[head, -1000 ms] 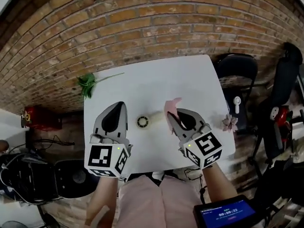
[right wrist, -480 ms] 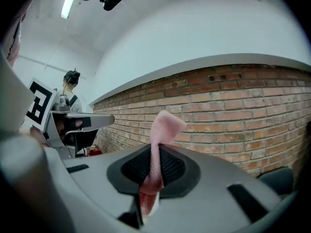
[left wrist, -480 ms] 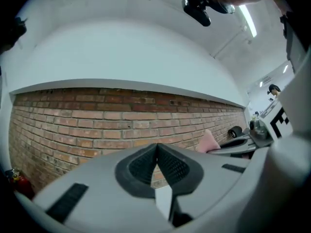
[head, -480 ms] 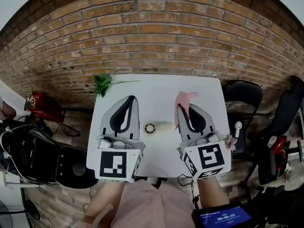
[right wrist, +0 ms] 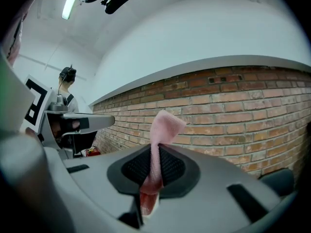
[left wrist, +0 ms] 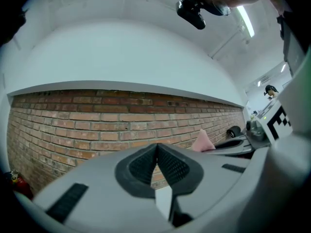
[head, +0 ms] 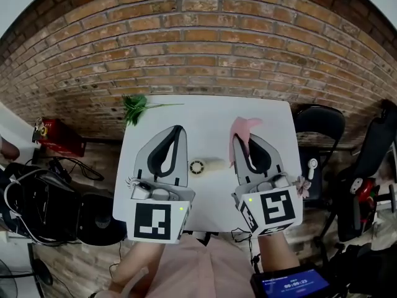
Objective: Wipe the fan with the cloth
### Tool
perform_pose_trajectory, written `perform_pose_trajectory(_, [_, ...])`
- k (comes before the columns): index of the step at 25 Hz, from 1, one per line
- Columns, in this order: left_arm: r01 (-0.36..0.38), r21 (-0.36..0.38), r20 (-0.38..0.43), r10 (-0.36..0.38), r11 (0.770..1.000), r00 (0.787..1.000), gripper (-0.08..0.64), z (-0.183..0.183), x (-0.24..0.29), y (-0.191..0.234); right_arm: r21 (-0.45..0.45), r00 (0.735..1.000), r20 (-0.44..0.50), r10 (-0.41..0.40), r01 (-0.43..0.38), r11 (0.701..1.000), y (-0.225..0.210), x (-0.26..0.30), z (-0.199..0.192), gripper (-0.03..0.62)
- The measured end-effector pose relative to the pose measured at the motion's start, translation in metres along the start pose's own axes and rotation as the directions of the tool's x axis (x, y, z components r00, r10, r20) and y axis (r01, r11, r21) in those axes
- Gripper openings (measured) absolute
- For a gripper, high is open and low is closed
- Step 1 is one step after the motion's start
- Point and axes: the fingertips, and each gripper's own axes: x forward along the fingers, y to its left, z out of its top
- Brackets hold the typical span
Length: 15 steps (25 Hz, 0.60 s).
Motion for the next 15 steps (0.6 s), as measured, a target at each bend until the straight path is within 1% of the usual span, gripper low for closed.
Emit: perform_pose_trajectory(15, [0.028, 0.016, -0.013, -0.028, 0.999, 1.000, 0.012, -0.007, 0.009, 0.005, 0.003, 1.000, -0.013, 0.013, -0.013, 1.000, 0.006, 0.014, -0.005, 0.031])
